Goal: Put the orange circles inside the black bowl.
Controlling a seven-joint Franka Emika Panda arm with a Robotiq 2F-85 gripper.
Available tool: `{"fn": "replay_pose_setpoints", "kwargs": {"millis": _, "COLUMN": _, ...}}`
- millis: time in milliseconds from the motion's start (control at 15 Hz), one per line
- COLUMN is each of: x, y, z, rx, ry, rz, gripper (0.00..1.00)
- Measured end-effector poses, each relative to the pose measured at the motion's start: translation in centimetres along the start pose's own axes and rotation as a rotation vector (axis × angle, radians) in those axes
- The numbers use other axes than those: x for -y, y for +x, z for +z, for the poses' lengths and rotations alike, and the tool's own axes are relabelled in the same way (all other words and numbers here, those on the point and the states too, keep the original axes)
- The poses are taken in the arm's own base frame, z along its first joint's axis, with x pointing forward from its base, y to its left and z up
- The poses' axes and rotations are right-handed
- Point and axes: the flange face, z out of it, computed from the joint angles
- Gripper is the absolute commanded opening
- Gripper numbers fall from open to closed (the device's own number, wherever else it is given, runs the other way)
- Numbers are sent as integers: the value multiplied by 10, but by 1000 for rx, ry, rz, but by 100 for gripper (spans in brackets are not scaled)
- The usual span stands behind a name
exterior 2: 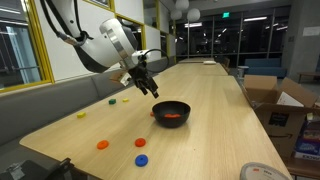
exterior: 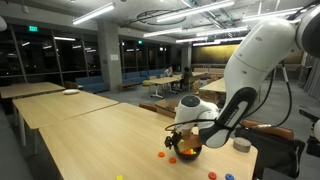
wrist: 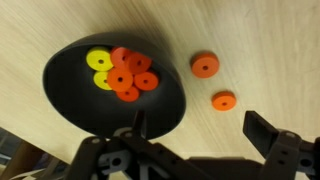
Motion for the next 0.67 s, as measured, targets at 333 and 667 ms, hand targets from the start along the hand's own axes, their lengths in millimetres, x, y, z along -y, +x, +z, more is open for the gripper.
{"fn": "replay_pose_setpoints", "kwargs": {"millis": 333, "x": 19, "y": -17, "z": -10, "rx": 97, "ry": 118, "rz": -194, "gripper": 100}}
{"fn": "replay_pose_setpoints", "kwargs": {"millis": 667, "x": 23, "y": -18, "z": -2, "rx": 265, "ry": 147, "rz": -404, "gripper": 100}}
